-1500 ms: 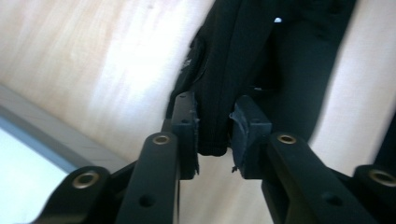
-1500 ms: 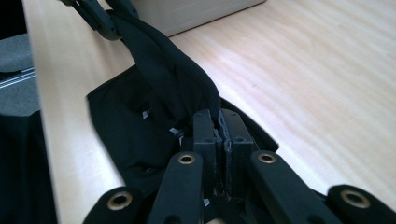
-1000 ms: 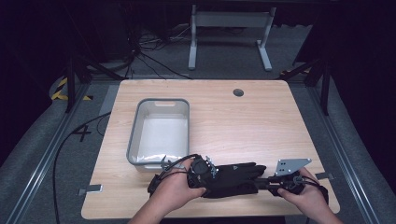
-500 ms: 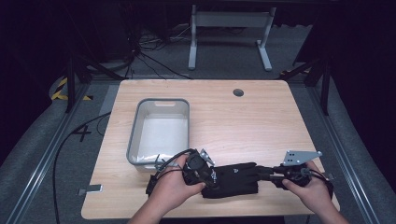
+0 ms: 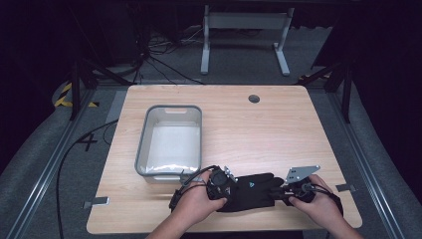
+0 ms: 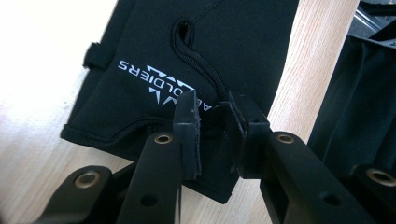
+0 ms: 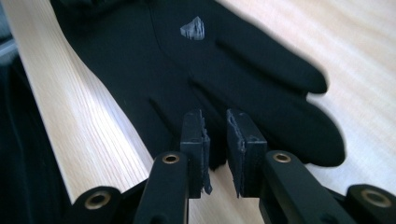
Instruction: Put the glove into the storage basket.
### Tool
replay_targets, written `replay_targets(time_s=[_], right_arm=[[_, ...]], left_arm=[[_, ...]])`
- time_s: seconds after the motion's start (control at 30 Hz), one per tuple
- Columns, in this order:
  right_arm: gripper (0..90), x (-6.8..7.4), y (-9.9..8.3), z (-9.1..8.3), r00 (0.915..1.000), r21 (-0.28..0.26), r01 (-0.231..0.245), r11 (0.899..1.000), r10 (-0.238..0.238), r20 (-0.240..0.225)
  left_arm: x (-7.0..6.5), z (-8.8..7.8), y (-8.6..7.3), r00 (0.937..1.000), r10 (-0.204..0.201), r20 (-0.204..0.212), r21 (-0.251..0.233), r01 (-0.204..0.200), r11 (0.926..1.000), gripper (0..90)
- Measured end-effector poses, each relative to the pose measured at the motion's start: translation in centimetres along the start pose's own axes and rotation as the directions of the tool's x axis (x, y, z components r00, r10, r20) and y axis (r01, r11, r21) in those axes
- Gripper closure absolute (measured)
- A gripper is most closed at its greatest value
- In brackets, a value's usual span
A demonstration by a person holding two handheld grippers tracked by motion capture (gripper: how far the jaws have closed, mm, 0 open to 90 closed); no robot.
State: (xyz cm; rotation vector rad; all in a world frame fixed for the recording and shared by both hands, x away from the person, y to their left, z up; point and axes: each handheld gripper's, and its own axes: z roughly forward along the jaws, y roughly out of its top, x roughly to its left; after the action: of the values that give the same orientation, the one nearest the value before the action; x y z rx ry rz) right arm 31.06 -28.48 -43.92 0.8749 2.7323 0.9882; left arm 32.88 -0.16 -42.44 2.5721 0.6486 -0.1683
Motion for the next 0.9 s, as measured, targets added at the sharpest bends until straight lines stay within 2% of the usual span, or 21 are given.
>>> replay_targets(time_s=[0.2, 0.37, 0.4, 0.5, 0.57, 0.73, 0.8, 0.9], right_arm=[[75.7, 0.1, -0.1, -0.3, 0.9999, 0.003, 0.014, 1.000, -0.014, 0.009], [76.0, 0.2, -0.3, -1.2, 0.9998, -0.013, 0.015, 1.000, -0.014, 0.012], [75.9, 0.1, -0.4, -1.5, 0.9999, -0.025, 0.009, 1.000, -0.008, 0.014], [75.5, -0.3, -0.8, -2.5, 0.9994, -0.052, -0.015, 0.999, 0.017, 0.030], [75.1, -0.8, -1.1, -3.1, 0.9977, -0.065, -0.035, 0.997, 0.038, 0.055], [73.9, -2.0, -1.8, -4.5, 0.9929, -0.113, -0.073, 0.991, 0.083, 0.086], [73.4, -2.5, -2.2, -5.1, 0.9897, -0.125, -0.092, 0.988, 0.104, 0.098], [72.8, -3.1, -2.7, -5.5, 0.9858, -0.142, -0.114, 0.983, 0.130, 0.107]], left_arm=[[-0.1, -0.1, 0.0, 1.0000, 0.006, 0.002, -0.007, -0.006, 1.0000, 70.8], [-0.7, -1.3, 0.3, 0.9997, 0.024, -0.007, -0.063, -0.024, 0.9977, 68.3], [-0.9, -1.6, 0.5, 0.9993, 0.033, -0.015, -0.089, -0.035, 0.9955, 66.4], [-1.0, -2.0, 1.0, 0.9980, 0.058, -0.026, -0.121, -0.060, 0.9908, 63.5], [-0.9, -1.9, 1.4, 0.9976, 0.065, -0.023, -0.140, -0.068, 0.9878, 59.2], [-0.6, -1.2, 2.7, 0.9952, 0.078, -0.059, -0.171, -0.087, 0.9814, 48.2], [-0.6, -1.0, 3.0, 0.9959, 0.077, -0.048, -0.173, -0.084, 0.9812, 47.1], [-0.4, -0.5, 3.7, 0.9931, 0.095, -0.068, -0.153, -0.105, 0.9827, 44.6]])
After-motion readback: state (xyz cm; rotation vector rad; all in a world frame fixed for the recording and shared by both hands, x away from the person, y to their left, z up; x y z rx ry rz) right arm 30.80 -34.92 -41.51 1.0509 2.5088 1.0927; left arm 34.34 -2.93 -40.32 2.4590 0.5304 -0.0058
